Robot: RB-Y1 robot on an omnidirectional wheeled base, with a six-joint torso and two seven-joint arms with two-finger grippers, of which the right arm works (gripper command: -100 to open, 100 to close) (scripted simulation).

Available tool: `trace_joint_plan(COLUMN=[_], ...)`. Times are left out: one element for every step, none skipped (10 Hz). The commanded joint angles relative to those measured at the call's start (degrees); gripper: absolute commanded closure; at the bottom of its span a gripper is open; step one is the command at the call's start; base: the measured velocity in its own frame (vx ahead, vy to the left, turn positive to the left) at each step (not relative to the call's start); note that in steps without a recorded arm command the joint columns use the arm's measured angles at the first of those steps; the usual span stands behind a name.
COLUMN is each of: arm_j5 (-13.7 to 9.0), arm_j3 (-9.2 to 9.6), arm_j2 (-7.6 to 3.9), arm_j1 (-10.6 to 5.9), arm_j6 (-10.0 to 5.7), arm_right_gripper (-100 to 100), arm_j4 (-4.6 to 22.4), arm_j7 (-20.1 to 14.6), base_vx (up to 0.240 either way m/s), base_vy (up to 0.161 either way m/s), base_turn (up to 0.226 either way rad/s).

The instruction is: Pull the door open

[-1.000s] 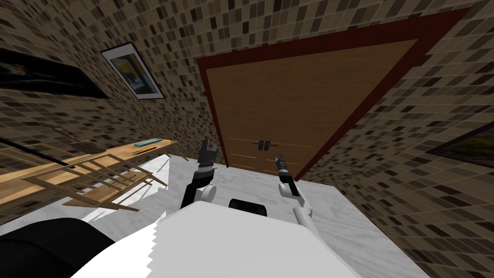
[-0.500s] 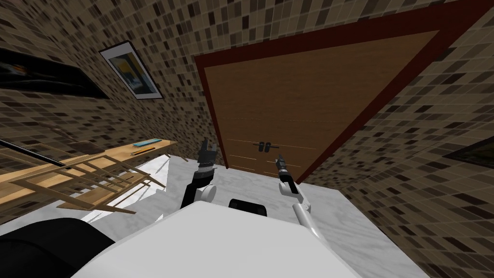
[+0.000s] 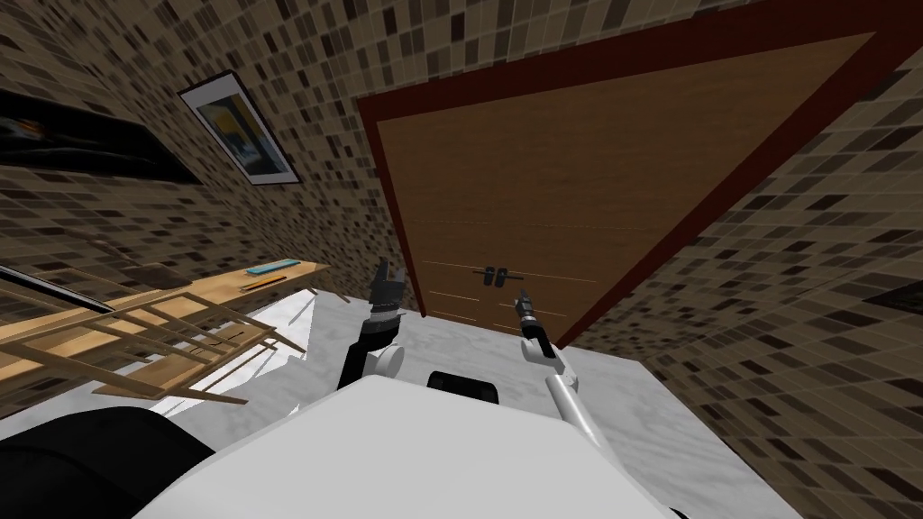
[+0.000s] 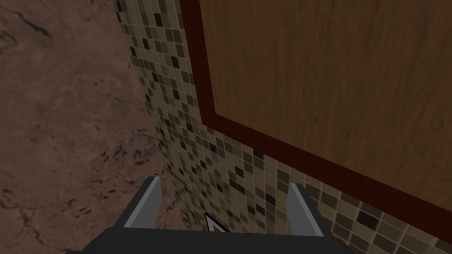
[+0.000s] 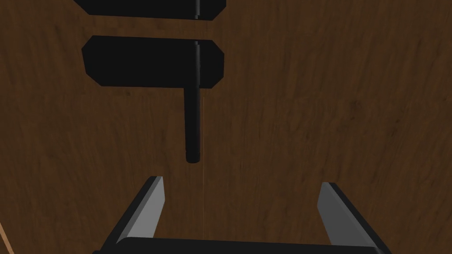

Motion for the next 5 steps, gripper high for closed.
trace_joint_plan(arm_j5=[-0.36, -0.54, -0.71, -0.89, -1.13], arm_j3=[-0.13, -0.19, -0.25, -0.32, -0.40], arm_j2=[-0.41, -0.58, -0.75, -0.92, -1.16], arm_j1=[-1.17, -1.70, -2.23, -2.76, -3.51], arm_j6=[0.30, 0.43, 0.56, 0.70, 0.89], arm_right_gripper=[-100, -100, -100, -100, -100], arm_j4=[2.29, 3.39, 4.48, 5.57, 7.13], arm_j7=[-0.29, -0.42, -0.55, -0.68, -0.86], base_vx=[0.089, 0.085, 0.093, 0.098, 0.125], base_vy=[-0.017, -0.021, -0.010, -0.005, -0.004], base_turn=[0.017, 0.016, 0.017, 0.012, 0.018])
